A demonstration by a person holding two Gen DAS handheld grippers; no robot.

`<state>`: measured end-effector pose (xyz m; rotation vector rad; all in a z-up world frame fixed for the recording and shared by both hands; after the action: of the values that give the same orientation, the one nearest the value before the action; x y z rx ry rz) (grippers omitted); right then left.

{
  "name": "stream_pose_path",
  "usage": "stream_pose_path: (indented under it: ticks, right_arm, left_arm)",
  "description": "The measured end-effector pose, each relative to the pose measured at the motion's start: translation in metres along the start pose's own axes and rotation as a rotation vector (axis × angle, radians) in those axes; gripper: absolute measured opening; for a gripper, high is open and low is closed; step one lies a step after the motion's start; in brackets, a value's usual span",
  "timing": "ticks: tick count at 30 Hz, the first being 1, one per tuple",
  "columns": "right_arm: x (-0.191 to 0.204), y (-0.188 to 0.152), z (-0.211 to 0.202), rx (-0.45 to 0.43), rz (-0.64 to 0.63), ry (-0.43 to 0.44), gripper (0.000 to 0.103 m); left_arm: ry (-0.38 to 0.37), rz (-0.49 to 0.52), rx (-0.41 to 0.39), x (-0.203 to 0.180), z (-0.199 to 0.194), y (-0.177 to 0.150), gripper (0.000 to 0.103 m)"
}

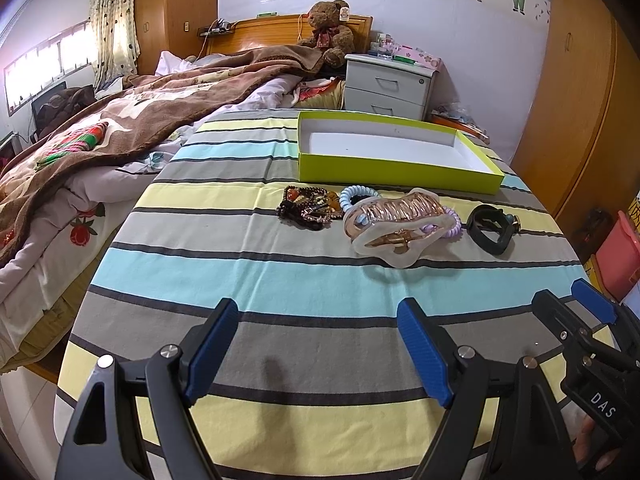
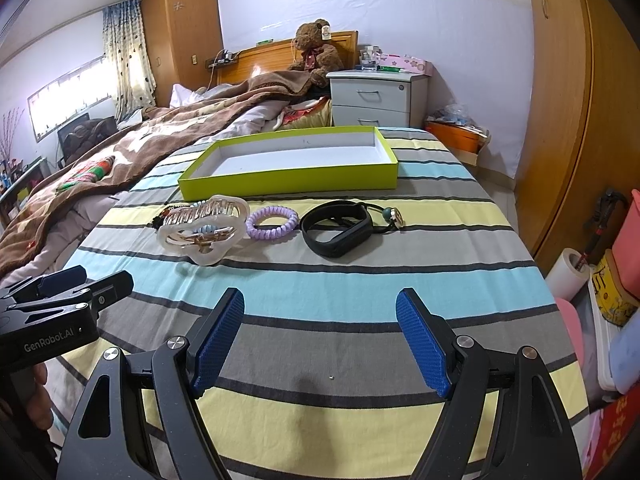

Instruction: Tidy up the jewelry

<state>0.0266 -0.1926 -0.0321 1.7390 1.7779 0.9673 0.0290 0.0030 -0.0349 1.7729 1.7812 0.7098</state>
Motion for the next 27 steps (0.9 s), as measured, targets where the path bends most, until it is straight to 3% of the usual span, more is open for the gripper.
stream_pose_path:
  ticks: [22,27]
  right_arm:
    - [-0.002,0.001,0.001,0.004,0.003,-0.001,0.078]
    - [-0.018,0.010,0.010,0.015,0.024,-0.037,0.078]
  left_arm:
    - [0.000,0.001,0.001,-0.001,-0.001,0.000,0.083]
    - [-0.034,0.033,-0.018,0.000,0.001,0.009,0.083]
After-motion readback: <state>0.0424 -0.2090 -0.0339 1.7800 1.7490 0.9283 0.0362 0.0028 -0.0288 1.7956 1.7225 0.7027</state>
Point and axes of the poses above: each gripper's, at about its wrist camera, not at the fingertips, and z roughly the way its jaws point, x to its left, y to its top, the point moved 6 cm from there along z, roughly the way its jaws point, and after that the axes turned 5 degrees about z, right-handed, at the moved point
